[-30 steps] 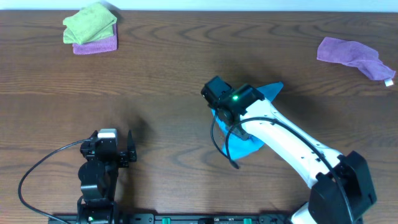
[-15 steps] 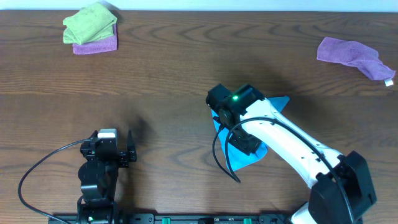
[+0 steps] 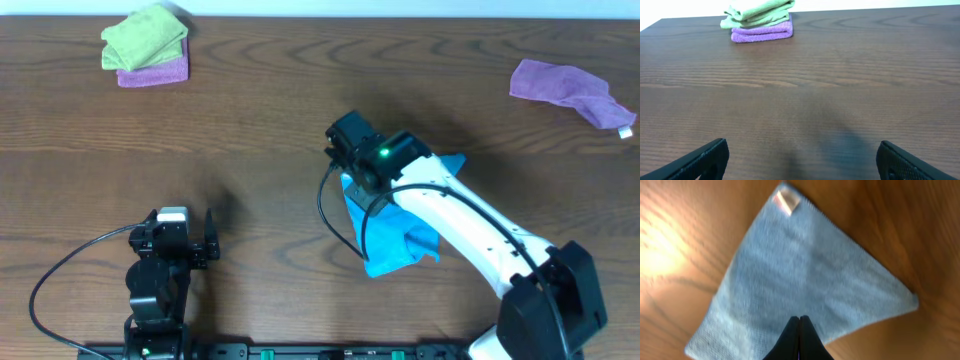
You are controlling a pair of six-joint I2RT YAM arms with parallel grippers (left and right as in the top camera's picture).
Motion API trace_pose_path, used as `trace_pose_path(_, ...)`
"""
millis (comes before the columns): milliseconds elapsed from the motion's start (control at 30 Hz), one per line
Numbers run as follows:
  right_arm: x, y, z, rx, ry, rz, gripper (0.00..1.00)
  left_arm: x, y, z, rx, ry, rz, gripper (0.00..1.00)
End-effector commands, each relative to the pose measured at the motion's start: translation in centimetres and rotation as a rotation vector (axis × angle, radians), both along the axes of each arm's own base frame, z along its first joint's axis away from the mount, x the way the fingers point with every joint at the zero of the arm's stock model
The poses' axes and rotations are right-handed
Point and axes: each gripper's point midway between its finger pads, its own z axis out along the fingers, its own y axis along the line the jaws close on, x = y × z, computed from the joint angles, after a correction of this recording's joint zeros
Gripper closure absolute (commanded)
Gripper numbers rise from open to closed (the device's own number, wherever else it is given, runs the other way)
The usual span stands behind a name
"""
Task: Fold the cloth
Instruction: 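Pull the blue cloth edge toward the right and spread it flat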
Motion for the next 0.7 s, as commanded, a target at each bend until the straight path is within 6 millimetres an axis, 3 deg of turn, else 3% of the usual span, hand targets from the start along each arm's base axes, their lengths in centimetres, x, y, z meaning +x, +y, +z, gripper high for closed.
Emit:
trace_pose_path(0, 0.3, 0.4, -1.6, 0.041, 0.056, -0.005, 0.98, -0.6, 0.1, -1.8, 0.006, 0.059, 0.009, 0.05)
trace_pose_path(267, 1.6, 1.5, -7.0, 0.046, 0.131, 0.001, 0.99, -0.6, 0.1, -1.8, 0.006, 0.059, 0.009, 0.05)
trace_pose_path(467, 2.9, 2.3, -8.1, 0.074, 0.1, 0.005, 0.99, -0.6, 0.1, -1.8, 0.006, 0.059, 0.009, 0.05)
trace_pose_path(667, 2.8, 2.6, -9.9, 0.077, 0.136, 0.026, 0.98, -0.6, 0.1, -1.8, 0.006, 0.059, 0.009, 0.05)
